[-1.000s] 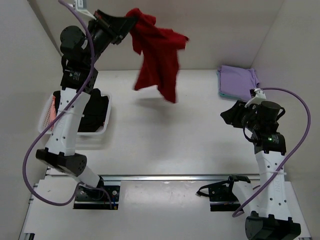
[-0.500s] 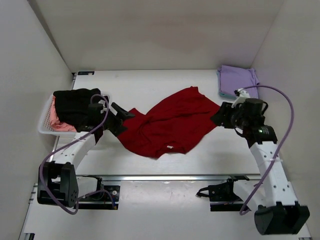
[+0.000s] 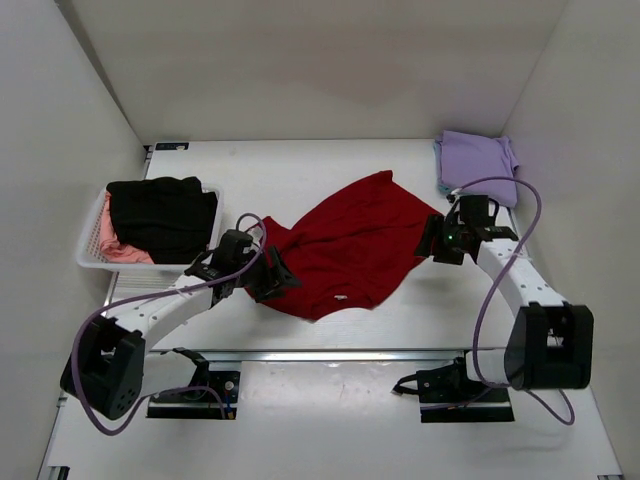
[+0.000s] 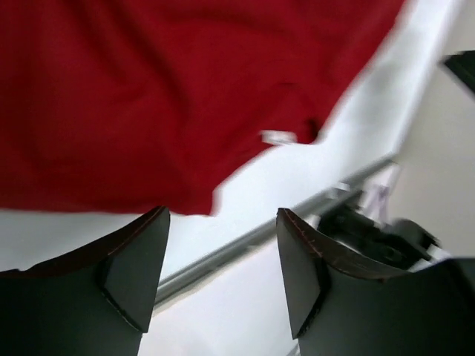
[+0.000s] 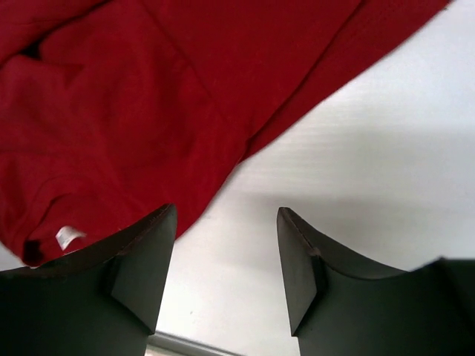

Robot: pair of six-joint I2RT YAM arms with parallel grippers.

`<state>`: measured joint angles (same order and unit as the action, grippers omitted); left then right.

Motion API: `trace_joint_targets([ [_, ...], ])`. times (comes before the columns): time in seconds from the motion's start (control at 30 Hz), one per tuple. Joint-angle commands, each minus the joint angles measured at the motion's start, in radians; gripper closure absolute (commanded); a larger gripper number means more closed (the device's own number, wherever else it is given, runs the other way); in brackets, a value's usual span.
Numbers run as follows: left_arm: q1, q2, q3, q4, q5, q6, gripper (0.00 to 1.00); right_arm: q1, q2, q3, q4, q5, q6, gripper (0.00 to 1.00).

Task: Fold and stack the t-shirts
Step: Flatten out the tshirt

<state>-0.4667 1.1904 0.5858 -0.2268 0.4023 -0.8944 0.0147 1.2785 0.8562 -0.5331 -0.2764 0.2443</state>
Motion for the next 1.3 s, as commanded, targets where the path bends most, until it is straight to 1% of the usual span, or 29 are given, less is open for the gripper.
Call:
trace_joint_targets([
  [0.0,0.025,0.017,-0.029,-0.143,-0.097,0.038,0.30,0.005,0.099,0.044,0.119,0.039,0.006,0.45],
  [0.07,0.033,0.026,-0.050,-0.158,-0.144,0.034,0.31,-0.002,0.155,0.073,0.134,0.084,0.018,0.45],
  [0.1,0.028,0.046,-0.047,-0.167,-0.186,0.043,0.18,-0.012,0.200,0.117,0.142,0.118,0.015,0.44],
  [0.13,0.020,0.061,-0.038,-0.183,-0.197,0.052,0.09,-0.012,0.217,0.142,0.143,0.132,0.015,0.45],
  [0.17,0.014,0.073,-0.014,-0.189,-0.219,0.061,0.08,-0.013,0.260,0.183,0.142,0.150,0.023,0.44],
  [0.23,-0.019,0.158,0.017,-0.212,-0.223,0.115,0.05,-0.048,0.359,0.257,0.121,0.155,0.029,0.45],
  [0.3,-0.036,0.202,0.043,-0.213,-0.246,0.130,0.05,-0.059,0.434,0.364,0.098,0.151,0.033,0.44],
  [0.37,-0.036,0.251,0.055,-0.195,-0.252,0.138,0.04,-0.056,0.510,0.426,0.067,0.155,0.038,0.46],
  [0.47,-0.026,0.333,0.092,-0.189,-0.253,0.163,0.11,-0.041,0.588,0.496,0.004,0.189,0.036,0.47],
  [0.5,-0.024,0.368,0.110,-0.190,-0.255,0.181,0.15,-0.038,0.620,0.507,-0.007,0.189,0.041,0.47],
  [0.53,-0.023,0.397,0.133,-0.193,-0.258,0.199,0.13,-0.041,0.628,0.511,-0.022,0.197,0.038,0.47],
  [0.57,-0.023,0.405,0.152,-0.187,-0.257,0.203,0.19,-0.035,0.651,0.512,-0.039,0.203,0.035,0.47],
  [0.6,-0.010,0.423,0.163,-0.184,-0.247,0.215,0.23,-0.030,0.666,0.511,-0.060,0.209,0.029,0.47],
  [0.67,0.005,0.436,0.180,-0.172,-0.229,0.224,0.35,-0.025,0.685,0.503,-0.079,0.207,0.021,0.50],
  [0.7,0.016,0.436,0.186,-0.166,-0.224,0.224,0.40,-0.021,0.686,0.494,-0.097,0.219,0.023,0.55],
  [0.73,0.025,0.440,0.189,-0.158,-0.215,0.227,0.57,-0.021,0.683,0.495,-0.100,0.221,0.018,0.71],
  [0.77,0.028,0.440,0.201,-0.155,-0.203,0.227,0.78,-0.019,0.674,0.482,-0.106,0.223,0.016,0.82],
  [0.8,0.040,0.446,0.210,-0.155,-0.200,0.238,0.91,-0.022,0.659,0.469,-0.100,0.229,0.015,1.00],
  [0.83,0.046,0.451,0.218,-0.154,-0.194,0.241,1.00,-0.021,0.650,0.465,-0.099,0.241,0.015,0.99],
  [0.93,0.091,0.471,0.287,-0.158,-0.192,0.262,1.00,0.005,0.546,0.457,-0.114,0.276,0.006,1.00],
  [0.97,0.115,0.489,0.336,-0.172,-0.198,0.271,1.00,0.011,0.526,0.445,-0.131,0.273,0.006,1.00],
  [1.03,0.146,0.536,0.492,-0.195,-0.218,0.296,1.00,0.030,0.419,0.428,-0.185,0.273,0.012,1.00],
  [1.07,0.164,0.585,0.538,-0.213,-0.229,0.322,1.00,0.060,0.354,0.394,-0.191,0.266,0.019,1.00],
  [1.1,0.184,0.648,0.645,-0.248,-0.238,0.350,1.00,0.095,0.323,0.347,-0.212,0.258,0.033,1.00],
  [1.13,0.184,0.678,0.754,-0.256,-0.241,0.363,1.00,0.126,0.250,0.321,-0.214,0.241,0.047,1.00],
  [1.17,0.198,0.752,0.822,-0.296,-0.243,0.383,1.00,0.193,0.217,0.267,-0.225,0.241,0.067,1.00],
  [1.2,0.198,0.794,0.947,-0.324,-0.253,0.394,1.00,0.232,0.165,0.212,-0.214,0.200,0.082,0.99],
  [1.23,0.206,0.880,1.071,-0.382,-0.250,0.419,1.00,0.313,0.112,0.164,-0.206,0.145,0.110,1.00],
  [1.27,0.209,0.952,1.124,-0.400,-0.244,0.423,1.00,0.412,0.088,0.147,-0.182,0.110,0.140,1.00],
])
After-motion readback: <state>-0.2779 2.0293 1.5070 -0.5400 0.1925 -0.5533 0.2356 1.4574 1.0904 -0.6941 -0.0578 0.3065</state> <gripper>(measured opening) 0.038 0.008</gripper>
